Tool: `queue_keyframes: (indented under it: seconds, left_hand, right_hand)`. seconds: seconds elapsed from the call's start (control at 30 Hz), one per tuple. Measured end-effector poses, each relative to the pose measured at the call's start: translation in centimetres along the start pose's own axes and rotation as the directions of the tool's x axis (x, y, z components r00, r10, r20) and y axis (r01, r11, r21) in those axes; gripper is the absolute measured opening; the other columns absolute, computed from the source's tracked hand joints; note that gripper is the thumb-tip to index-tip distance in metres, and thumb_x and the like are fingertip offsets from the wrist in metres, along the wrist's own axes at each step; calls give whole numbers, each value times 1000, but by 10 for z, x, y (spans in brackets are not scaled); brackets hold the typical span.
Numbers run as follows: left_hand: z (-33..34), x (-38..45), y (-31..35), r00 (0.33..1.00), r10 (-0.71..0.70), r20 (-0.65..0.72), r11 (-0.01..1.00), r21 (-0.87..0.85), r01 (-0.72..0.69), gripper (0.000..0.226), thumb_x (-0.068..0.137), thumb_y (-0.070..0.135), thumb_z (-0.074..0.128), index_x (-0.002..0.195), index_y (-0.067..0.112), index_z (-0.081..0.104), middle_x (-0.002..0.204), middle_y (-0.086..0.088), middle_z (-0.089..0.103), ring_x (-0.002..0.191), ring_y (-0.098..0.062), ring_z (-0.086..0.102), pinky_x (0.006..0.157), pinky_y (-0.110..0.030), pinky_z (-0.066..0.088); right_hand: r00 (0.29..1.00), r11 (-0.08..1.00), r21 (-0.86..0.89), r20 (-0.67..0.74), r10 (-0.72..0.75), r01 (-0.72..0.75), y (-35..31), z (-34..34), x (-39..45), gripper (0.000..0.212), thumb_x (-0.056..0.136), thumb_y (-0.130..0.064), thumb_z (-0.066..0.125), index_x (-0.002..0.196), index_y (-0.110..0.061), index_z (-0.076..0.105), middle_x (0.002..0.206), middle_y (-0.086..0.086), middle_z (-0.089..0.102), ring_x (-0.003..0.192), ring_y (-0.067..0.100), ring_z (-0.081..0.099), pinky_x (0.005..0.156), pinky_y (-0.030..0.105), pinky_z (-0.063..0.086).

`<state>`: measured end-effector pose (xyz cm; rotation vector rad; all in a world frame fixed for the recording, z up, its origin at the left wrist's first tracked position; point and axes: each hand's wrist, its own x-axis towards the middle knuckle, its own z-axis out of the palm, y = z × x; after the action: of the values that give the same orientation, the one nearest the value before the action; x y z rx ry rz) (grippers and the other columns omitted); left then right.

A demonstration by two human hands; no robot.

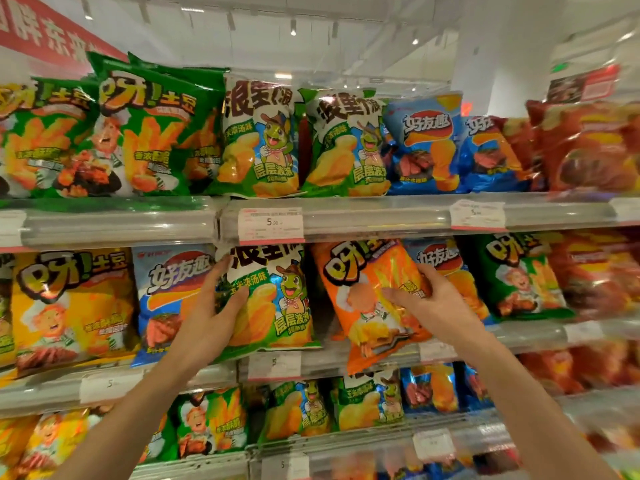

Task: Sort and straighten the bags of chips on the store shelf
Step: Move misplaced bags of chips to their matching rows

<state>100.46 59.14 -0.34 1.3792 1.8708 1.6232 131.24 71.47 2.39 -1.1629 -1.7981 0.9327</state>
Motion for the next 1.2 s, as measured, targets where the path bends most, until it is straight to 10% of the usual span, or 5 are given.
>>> queue_keyframes:
  seconds: [0.27, 0.47, 0.63, 0.9, 1.2]
  left_hand:
    - [39, 23, 3, 999, 0, 40, 994, 108, -4, 57, 104, 38, 44, 152, 49, 16, 155, 4, 36, 138, -26, 42, 102, -37, 39]
    - [58, 39, -1, 999, 26, 38, 977, 211, -34, 57, 106, 31, 37, 157, 41, 11, 103, -10, 63, 60, -14, 52, 56, -30, 44]
    - [57, 47, -27, 996, -55, 74, 925, 380, 23, 60, 106, 34, 34, 158, 37, 3, 145, -18, 49, 119, -40, 55, 100, -47, 47]
    - [59, 19, -9, 975, 221, -19, 834, 521, -179, 70, 98, 26, 57, 157, 21, 19, 162, -13, 21, 145, -34, 30, 112, -47, 38]
    - [92, -62, 43, 936, -11, 351, 999, -31, 24, 62, 96, 50, 52, 149, 52, 19, 143, 29, 38, 103, 23, 53, 87, -11, 48]
  right_hand:
    - [997, 997, 75, -73, 13, -8, 23, -18, -9, 67, 81, -50, 74, 138, -33, 43, 110, -14, 65, 92, 9, 68, 68, 22, 52]
    - [997, 998, 68, -69, 20, -15, 27, -17, -11, 54, 82, -50, 73, 126, -37, 44, 105, -16, 65, 87, 10, 69, 57, 15, 48]
    - [996, 992, 122, -80, 46, -36, 29, -12, -12, 53, 85, -45, 72, 126, -38, 38, 104, -21, 59, 93, 12, 67, 51, 11, 45]
    - [993, 975, 219, -94, 67, -45, 33, -13, -24, 53, 84, -44, 71, 125, -39, 38, 97, -23, 55, 79, 2, 65, 53, 12, 46]
    - [997, 934, 351, 13, 72, -72, 53, 6, -53, 54, 81, -50, 69, 126, -40, 41, 103, -25, 59, 82, -2, 63, 57, 13, 47]
